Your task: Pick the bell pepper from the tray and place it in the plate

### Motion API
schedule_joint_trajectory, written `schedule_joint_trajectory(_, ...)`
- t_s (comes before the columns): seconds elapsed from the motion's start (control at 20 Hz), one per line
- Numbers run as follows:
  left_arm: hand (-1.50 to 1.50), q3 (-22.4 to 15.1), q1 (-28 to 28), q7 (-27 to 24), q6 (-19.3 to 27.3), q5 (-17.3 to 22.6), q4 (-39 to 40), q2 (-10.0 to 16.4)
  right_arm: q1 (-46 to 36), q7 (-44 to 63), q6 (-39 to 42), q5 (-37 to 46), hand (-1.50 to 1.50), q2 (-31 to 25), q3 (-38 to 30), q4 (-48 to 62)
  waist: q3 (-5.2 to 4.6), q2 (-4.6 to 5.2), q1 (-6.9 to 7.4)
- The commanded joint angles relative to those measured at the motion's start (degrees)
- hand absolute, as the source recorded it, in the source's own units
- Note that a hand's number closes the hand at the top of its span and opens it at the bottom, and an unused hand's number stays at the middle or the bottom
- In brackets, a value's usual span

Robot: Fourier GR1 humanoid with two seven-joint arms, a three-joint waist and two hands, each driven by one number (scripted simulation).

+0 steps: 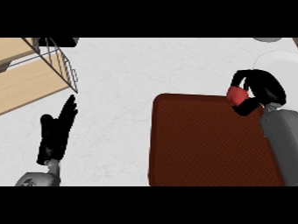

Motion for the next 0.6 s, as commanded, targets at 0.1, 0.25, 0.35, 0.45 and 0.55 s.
schedule_joint_trajectory(0.1,0.0,0.9,0.3,-0.3,-0.4,0.1,1.0,0.1,-6.5,0.6,-11.2,-0.5,1.5,1.1,-5.6,5.4,-0.07,-0.38,-0.89)
schedule_joint_trajectory(0.25,0.0,1.3,-1.4,2.4,-0.7,0.5,-0.8,0.8,-9.1,2.7,-15.7,-0.5,1.5,-1.7,-8.7,2.0,-0.07,-0.53,-1.16)
schedule_joint_trajectory(0.35,0.0,1.4,1.6,2.3,-1.3,0.5,-3.1,1.9,-9.0,4.6,-19.6,0.8,1.5,-2.3,-9.5,0.6,-0.07,-0.73,-1.1)
schedule_joint_trajectory(0.45,0.0,1.3,1.3,-0.3,0.2,-0.4,-0.4,-0.1,-9.3,2.7,-19.0,-0.8,1.5,-5.7,-12.2,3.6,-0.1,-0.52,-1.36)
schedule_joint_trajectory(0.55,0.0,2.6,-0.7,-4.0,-0.8,-0.3,4.5,0.2,-12.2,7.6,-17.5,-0.5,1.5,-6.3,-12.9,3.1,-0.15,-0.48,-1.67)
